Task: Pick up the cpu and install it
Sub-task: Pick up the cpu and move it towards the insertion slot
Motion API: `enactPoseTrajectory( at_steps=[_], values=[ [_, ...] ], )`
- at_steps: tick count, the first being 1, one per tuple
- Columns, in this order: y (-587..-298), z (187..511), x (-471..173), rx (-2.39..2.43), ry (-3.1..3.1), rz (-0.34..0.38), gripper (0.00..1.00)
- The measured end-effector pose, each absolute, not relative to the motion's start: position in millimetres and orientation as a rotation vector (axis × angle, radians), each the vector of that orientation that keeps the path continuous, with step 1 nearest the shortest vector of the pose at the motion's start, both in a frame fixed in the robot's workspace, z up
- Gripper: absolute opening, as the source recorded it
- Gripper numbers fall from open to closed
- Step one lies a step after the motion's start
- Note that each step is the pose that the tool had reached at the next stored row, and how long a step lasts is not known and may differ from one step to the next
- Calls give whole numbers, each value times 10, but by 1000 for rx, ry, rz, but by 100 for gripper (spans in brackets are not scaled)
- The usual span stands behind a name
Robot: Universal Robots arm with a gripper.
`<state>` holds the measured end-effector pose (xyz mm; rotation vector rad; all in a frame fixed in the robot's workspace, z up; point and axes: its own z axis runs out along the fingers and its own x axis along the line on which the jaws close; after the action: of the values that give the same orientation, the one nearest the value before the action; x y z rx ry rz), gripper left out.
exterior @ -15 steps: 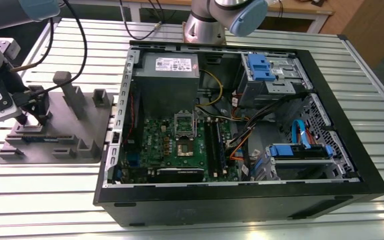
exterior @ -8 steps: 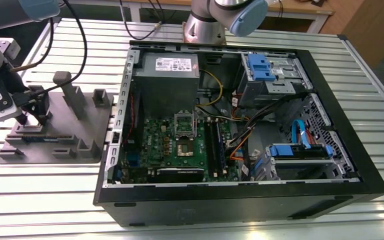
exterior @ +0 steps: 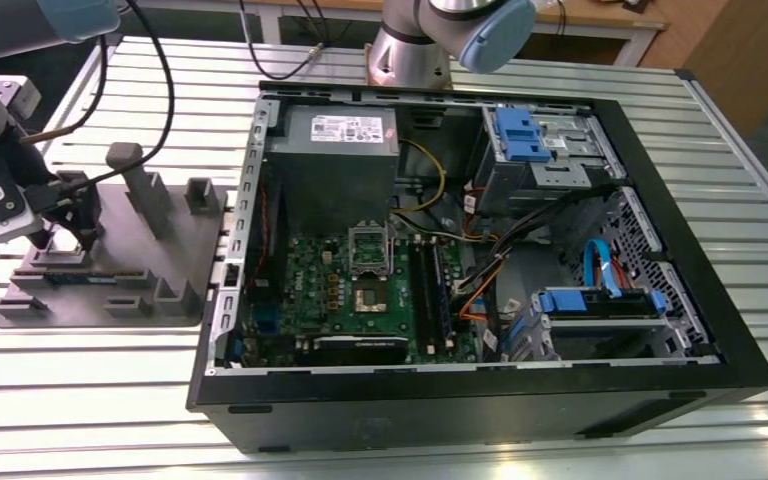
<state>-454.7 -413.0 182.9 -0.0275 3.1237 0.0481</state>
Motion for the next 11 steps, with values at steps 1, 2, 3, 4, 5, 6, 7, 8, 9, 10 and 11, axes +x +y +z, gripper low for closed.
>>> enactPoseTrajectory(
  at_steps=[1,2,3,4,5,6,7,8,9,10,11],
  values=[
    [-4130,1835,-4547,-28,3124,48,58],
    [-4130,1839,-4547,-27,3123,49,58],
    [-4130,1839,-4547,-27,3123,49,58],
    [-4130,1839,-4547,-28,3123,49,58],
    [-4130,1840,-4547,-28,3123,49,58],
    [-4130,1841,-4547,-27,3123,49,58],
    [-4130,1841,-4547,-28,3123,48,58],
    [-4130,1842,-4547,-28,3123,48,58],
    [-4130,1842,-4547,-27,3123,48,58],
    [-4130,1844,-4547,-28,3123,48,56],
    [-4130,1845,-4547,-28,3123,48,56]
  ],
)
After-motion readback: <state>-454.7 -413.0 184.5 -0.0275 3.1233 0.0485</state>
